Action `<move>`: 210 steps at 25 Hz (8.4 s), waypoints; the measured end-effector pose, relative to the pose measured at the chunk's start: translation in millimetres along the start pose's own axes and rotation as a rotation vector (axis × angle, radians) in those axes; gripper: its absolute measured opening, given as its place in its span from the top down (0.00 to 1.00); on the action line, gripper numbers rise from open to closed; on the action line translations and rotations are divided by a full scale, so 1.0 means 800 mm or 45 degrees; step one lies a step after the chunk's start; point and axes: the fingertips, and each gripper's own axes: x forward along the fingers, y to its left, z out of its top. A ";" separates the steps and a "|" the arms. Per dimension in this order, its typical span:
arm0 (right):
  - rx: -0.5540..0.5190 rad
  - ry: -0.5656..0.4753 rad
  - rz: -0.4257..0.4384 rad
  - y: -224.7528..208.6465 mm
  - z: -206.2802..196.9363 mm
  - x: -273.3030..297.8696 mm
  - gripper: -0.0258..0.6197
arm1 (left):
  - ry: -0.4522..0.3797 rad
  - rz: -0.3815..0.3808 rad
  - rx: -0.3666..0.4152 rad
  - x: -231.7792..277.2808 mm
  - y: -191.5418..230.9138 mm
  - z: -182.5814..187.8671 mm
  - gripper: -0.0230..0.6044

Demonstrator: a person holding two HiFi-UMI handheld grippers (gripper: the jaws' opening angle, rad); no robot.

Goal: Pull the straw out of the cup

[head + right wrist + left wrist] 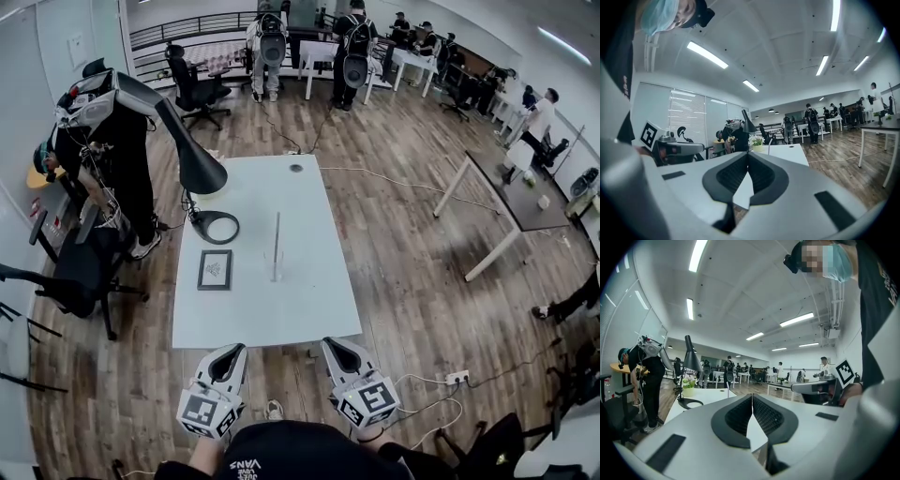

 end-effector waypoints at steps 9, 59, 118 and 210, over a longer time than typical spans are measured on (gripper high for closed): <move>0.008 0.004 -0.016 0.004 0.000 0.036 0.93 | 0.007 -0.027 0.004 0.017 0.037 0.002 0.94; 0.023 0.027 0.224 -0.173 0.033 0.246 0.93 | 0.068 0.066 0.037 0.281 0.119 0.017 0.95; 0.042 0.075 0.170 -0.219 0.021 0.277 0.93 | 0.398 -0.006 -0.033 0.428 0.167 -0.068 0.68; 0.020 0.032 0.140 -0.091 0.019 0.176 0.93 | 0.013 0.070 0.042 0.219 0.125 0.037 0.91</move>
